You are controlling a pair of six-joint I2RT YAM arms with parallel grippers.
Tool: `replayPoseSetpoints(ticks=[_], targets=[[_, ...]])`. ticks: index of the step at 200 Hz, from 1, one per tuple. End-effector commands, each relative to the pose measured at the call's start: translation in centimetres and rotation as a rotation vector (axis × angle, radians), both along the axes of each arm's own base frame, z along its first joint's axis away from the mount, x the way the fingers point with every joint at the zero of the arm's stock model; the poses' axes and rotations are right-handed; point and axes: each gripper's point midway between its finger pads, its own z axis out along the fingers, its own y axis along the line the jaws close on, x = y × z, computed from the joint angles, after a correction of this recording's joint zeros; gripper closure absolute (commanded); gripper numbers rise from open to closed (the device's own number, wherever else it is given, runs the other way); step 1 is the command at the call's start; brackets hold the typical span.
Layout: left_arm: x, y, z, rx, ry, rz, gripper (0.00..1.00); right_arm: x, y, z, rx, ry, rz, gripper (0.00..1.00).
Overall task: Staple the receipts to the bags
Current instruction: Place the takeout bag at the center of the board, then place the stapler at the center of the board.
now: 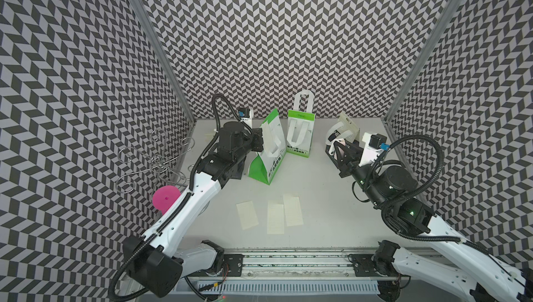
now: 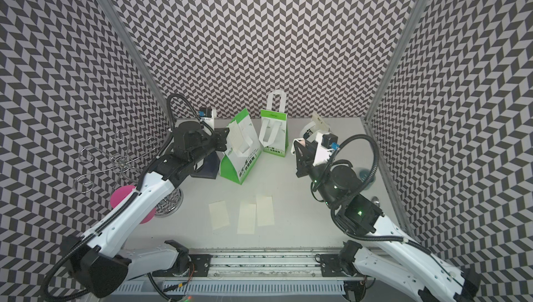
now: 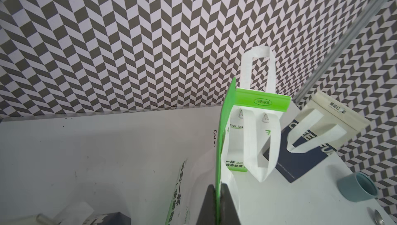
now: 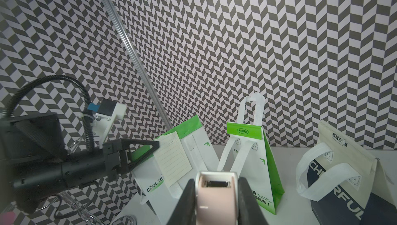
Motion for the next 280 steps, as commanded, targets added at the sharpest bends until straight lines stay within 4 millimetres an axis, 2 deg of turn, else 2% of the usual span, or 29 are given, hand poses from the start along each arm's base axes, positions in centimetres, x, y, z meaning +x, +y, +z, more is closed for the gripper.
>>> replayPoseSetpoints(ticks=[1, 74, 111, 131, 155, 172, 196, 225, 236, 257, 280], targets=[[3.4, 1.1, 3.1, -0.029, -0.111, 0.076, 1.0, -0.2, -0.7, 0.2, 0.036, -0.014, -0.009, 0.99], [11.0, -0.4, 0.3, -0.031, -0.128, 0.028, 1.0, 0.0, -1.2, -1.1, 0.023, 0.001, -0.007, 1.0], [13.1, -1.0, -1.5, -0.028, -0.076, 0.013, 1.0, 0.5, -0.6, -2.8, -0.007, 0.078, 0.002, 1.0], [13.2, -0.9, -2.1, -0.029, -0.063, 0.004, 0.79, 0.5, -0.3, -4.5, -0.032, 0.163, 0.012, 0.99], [13.5, -0.6, -2.9, -0.038, -0.037, -0.007, 0.65, 1.0, -0.2, -7.5, -0.092, 0.292, 0.007, 0.99], [13.4, -0.3, -3.2, -0.051, -0.032, -0.011, 0.58, 2.0, -0.7, -10.5, -0.134, 0.408, -0.005, 0.99], [13.0, 0.1, -2.5, -0.09, -0.049, -0.022, 0.46, 4.2, -2.7, -17.2, -0.163, 0.64, -0.021, 0.98], [12.7, -0.3, -1.5, -0.114, -0.062, -0.058, 0.37, 5.4, -5.2, -24.4, -0.219, 0.843, -0.095, 0.97], [12.6, -0.6, -1.3, -0.126, -0.058, -0.074, 0.35, 5.8, -6.1, -26.1, -0.242, 0.893, -0.138, 0.96], [12.4, -1.0, -1.0, -0.147, -0.057, -0.1, 0.32, 6.8, -7.5, -28.1, -0.276, 0.962, -0.197, 0.94], [11.9, -1.4, -0.5, -0.165, -0.061, -0.123, 0.3, 7.1, -7.7, -31.1, -0.32, 1.091, -0.193, 0.92]])
